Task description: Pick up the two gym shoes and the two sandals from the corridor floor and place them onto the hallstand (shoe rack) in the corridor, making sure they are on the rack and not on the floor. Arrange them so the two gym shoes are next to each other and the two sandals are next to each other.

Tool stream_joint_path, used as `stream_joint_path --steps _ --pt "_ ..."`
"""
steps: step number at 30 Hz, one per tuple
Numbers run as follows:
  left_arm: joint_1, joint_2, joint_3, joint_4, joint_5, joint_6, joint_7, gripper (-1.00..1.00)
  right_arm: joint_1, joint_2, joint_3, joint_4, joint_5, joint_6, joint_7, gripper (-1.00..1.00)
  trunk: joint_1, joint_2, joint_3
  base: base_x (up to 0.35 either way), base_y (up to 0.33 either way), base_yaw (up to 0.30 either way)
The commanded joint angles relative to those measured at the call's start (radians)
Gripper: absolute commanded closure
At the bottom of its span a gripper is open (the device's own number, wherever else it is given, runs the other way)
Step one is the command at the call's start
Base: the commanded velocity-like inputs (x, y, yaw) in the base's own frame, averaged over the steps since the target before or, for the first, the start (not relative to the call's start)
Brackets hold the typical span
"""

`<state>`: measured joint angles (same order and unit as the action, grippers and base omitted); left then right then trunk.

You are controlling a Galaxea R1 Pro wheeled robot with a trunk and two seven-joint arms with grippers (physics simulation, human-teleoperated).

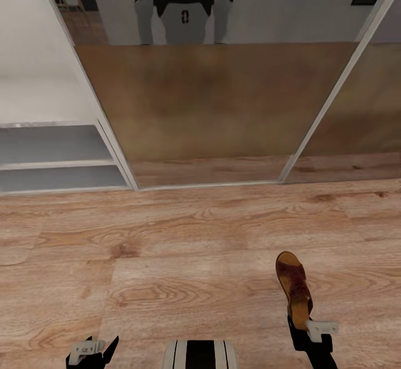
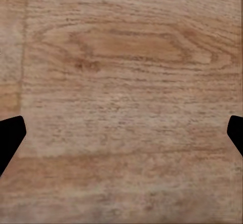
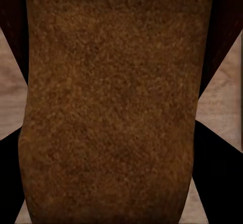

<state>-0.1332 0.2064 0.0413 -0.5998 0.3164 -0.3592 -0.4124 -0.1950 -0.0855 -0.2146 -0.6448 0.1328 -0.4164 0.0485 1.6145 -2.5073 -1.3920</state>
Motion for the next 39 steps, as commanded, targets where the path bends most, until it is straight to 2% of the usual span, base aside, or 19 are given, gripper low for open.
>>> stream_joint_path --steps 1,15,18,20,22,26,32,39 --pt "0.0 -0.001 0.002 0.004 0.01 -0.001 -0.01 -1.0 0.003 0.001 -0.006 0.001 0.009 -0.007 0.005 1.0 -0.001 0.0 0.005 0.0 0.0 0.0" --pt "0.0 0.002 0.011 0.026 0.01 -0.017 -0.009 -1.0 0.028 0.009 -0.005 0.012 0.007 -0.021 0.004 1.0 -0.007 0.003 0.081 0.0 0.0 0.0" --pt "0.0 0.001 0.025 0.027 0.009 -0.017 0.022 -1.0 0.028 0.009 -0.005 0.018 0.007 -0.022 0.004 1.0 -0.008 0.004 0.097 0.0 0.0 0.0" --pt "0.0 -0.001 0.023 0.028 0.009 -0.017 0.059 -1.0 0.028 0.009 -0.005 0.02 0.007 -0.022 0.004 1.0 -0.009 0.005 0.108 0.0 0.0 0.0" --pt "0.0 -0.003 0.02 0.028 0.008 -0.016 0.071 -1.0 0.028 0.009 -0.005 0.021 0.008 -0.022 0.004 1.0 -0.01 0.005 0.119 0.0 0.0 0.0" --pt "0.0 -0.007 0.016 0.028 0.007 -0.015 0.079 -1.0 0.028 0.009 -0.005 0.038 0.007 -0.023 0.004 1.0 -0.012 0.006 0.141 0.0 0.0 0.0" --pt "0.0 -0.009 0.016 0.028 -0.016 -0.016 0.084 -1.0 0.028 0.01 -0.005 0.063 0.008 -0.024 0.004 1.0 -0.015 0.007 0.173 0.0 0.0 0.0" --pt "0.0 -0.011 0.018 0.028 -0.02 -0.015 0.084 -1.0 0.028 0.011 -0.005 0.076 0.009 -0.023 0.006 1.0 -0.041 0.056 0.201 0.0 0.0 0.0"
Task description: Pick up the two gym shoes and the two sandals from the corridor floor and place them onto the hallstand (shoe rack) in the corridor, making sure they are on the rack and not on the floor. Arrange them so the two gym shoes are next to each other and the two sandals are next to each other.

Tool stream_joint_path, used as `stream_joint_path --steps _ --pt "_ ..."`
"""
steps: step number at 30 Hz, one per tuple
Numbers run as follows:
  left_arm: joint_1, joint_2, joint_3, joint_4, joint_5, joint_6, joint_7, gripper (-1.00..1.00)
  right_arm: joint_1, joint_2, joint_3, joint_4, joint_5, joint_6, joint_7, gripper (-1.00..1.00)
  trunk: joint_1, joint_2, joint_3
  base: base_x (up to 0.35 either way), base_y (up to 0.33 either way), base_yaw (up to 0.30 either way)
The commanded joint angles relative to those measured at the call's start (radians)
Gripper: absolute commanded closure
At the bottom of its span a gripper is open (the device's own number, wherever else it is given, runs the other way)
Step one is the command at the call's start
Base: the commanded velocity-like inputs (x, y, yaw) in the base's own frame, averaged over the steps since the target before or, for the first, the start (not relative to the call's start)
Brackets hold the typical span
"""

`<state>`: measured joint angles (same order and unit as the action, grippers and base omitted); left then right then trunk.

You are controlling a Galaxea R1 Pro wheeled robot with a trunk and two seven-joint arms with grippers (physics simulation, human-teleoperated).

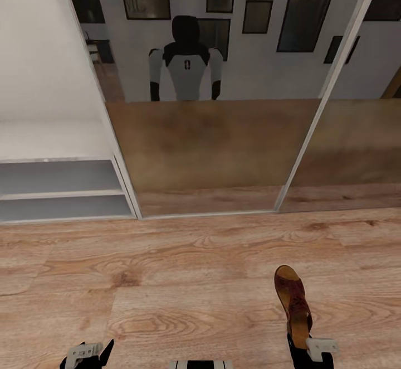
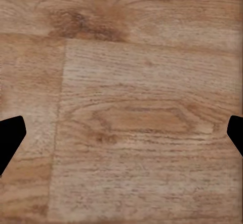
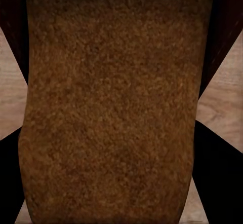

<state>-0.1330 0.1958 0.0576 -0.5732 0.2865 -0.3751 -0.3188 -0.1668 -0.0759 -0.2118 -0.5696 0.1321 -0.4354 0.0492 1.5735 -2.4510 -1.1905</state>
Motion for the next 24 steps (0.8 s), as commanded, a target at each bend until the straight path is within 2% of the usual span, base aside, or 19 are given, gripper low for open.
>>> stream_joint_path --steps 1,16,18,24 --pt "0.0 0.0 0.002 0.001 0.01 0.001 -0.01 -1.0 -0.001 0.001 -0.007 0.004 0.01 -0.004 0.006 1.0 -0.004 0.007 0.003 0.0 0.0 0.0" --pt "0.0 -0.001 0.002 0.002 0.01 0.001 -0.01 -1.0 0.0 0.013 -0.006 0.02 0.012 -0.004 0.003 1.0 -0.062 0.112 0.051 0.0 0.0 0.004" --pt "0.0 -0.001 0.002 0.002 0.011 0.001 -0.01 -1.0 0.0 0.013 -0.006 0.02 0.012 -0.004 0.002 1.0 -0.069 0.126 0.057 0.0 0.0 0.105" --pt "0.0 -0.002 0.003 0.001 0.01 -0.001 -0.01 -1.0 0.0 0.013 -0.007 0.025 0.011 -0.005 0.0 1.0 -0.069 0.126 0.057 0.0 0.0 0.231"
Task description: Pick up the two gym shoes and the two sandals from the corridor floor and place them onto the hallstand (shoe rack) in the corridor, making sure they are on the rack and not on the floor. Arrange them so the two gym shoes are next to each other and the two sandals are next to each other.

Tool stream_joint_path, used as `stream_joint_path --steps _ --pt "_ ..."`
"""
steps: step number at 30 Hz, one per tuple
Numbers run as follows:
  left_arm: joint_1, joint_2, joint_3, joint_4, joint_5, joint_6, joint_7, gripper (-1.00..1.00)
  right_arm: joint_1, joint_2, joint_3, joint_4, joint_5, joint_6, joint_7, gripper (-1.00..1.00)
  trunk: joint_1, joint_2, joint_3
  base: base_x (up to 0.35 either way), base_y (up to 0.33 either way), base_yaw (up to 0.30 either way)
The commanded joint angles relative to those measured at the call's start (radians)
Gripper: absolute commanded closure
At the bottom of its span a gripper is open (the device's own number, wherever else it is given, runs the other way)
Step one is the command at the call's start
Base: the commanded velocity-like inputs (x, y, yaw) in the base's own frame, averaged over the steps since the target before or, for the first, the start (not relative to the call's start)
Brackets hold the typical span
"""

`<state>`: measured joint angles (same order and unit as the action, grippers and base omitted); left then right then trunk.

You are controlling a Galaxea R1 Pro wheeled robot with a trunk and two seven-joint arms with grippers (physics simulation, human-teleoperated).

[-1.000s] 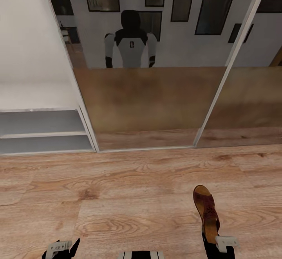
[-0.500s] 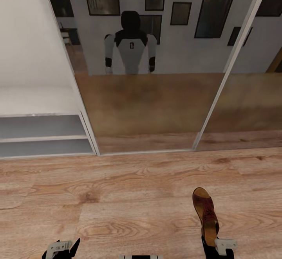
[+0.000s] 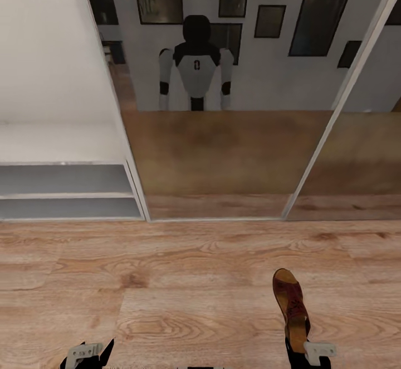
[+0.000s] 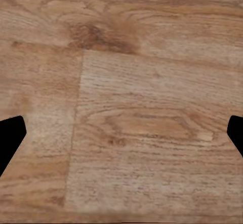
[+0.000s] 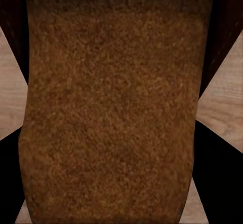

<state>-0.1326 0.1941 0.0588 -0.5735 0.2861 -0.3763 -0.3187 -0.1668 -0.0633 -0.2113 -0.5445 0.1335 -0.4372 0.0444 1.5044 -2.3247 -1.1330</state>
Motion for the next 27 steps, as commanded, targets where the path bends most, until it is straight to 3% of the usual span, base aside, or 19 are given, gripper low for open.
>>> stream_joint_path --steps 1,11,14,15,16,27 --pt "-0.001 -0.001 0.002 0.001 0.01 0.001 -0.01 -1.0 0.0 0.001 -0.008 0.002 0.01 -0.004 0.005 1.0 0.0 0.0 -0.001 0.0 0.0 0.268" --pt "-0.001 -0.002 0.004 0.004 0.011 0.003 -0.002 -1.0 0.0 -0.001 -0.009 0.009 0.009 -0.008 0.003 1.0 0.0 0.0 0.001 0.0 0.0 0.277" --pt "-0.001 -0.002 0.006 0.013 0.011 0.003 0.032 -1.0 0.0 -0.001 -0.009 0.009 0.009 -0.008 0.004 1.0 0.0 0.0 0.004 0.0 0.0 0.263" --pt "-0.001 -0.003 0.005 0.021 0.01 0.002 0.08 -1.0 0.0 -0.001 -0.009 0.009 0.008 -0.008 0.004 1.0 0.0 0.0 0.004 0.0 0.0 0.247" --pt "-0.001 -0.004 0.004 0.022 0.01 0.002 0.089 -1.0 0.0 -0.001 -0.009 0.009 0.008 -0.008 0.005 1.0 0.0 0.0 0.005 0.0 0.0 0.246" --pt "-0.001 -0.005 0.003 0.024 0.01 0.0 0.102 -1.0 0.0 0.0 -0.008 0.042 0.008 -0.008 0.005 1.0 0.0 0.0 0.014 0.0 0.0 0.253"
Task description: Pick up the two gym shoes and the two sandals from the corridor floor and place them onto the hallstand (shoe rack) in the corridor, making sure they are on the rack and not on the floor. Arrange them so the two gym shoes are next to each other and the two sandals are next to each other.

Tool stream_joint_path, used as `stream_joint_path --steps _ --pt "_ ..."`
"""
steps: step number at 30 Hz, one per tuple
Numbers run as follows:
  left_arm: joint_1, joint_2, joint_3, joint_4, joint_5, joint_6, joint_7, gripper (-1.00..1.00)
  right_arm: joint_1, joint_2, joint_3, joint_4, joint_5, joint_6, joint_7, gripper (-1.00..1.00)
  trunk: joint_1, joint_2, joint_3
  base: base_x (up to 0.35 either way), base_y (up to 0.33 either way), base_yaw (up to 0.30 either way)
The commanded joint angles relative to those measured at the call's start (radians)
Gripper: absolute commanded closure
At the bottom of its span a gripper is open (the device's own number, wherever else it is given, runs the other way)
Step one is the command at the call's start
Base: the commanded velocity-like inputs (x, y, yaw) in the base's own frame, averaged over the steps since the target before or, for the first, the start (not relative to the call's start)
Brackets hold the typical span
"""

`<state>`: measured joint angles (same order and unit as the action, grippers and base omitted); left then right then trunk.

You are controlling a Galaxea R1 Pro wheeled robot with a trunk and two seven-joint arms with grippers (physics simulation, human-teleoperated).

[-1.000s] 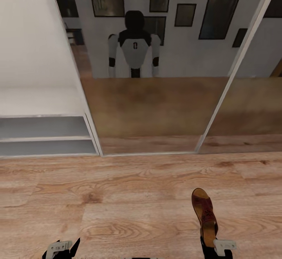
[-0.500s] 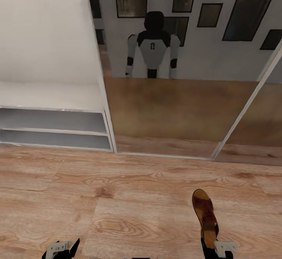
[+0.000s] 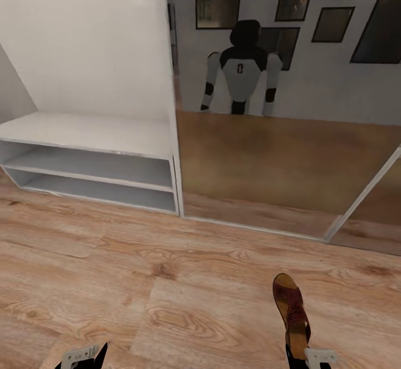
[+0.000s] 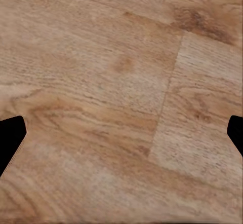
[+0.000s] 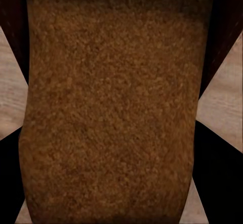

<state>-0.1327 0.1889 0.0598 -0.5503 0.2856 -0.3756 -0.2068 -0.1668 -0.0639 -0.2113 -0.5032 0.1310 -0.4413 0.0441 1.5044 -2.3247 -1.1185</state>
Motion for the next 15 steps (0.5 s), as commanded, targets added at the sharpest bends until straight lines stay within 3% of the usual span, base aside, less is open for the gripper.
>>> stream_joint_path --steps 1,15 --pt "-0.001 0.0 0.002 0.001 0.011 0.0 -0.009 -1.0 0.0 0.001 -0.008 0.002 0.01 -0.004 0.005 1.0 0.0 0.0 0.0 0.0 0.0 0.266" --pt "-0.001 0.0 0.002 0.003 0.011 0.0 -0.009 -1.0 0.0 0.001 -0.008 0.005 0.01 -0.004 0.005 1.0 0.0 0.0 0.008 0.0 0.0 0.269"
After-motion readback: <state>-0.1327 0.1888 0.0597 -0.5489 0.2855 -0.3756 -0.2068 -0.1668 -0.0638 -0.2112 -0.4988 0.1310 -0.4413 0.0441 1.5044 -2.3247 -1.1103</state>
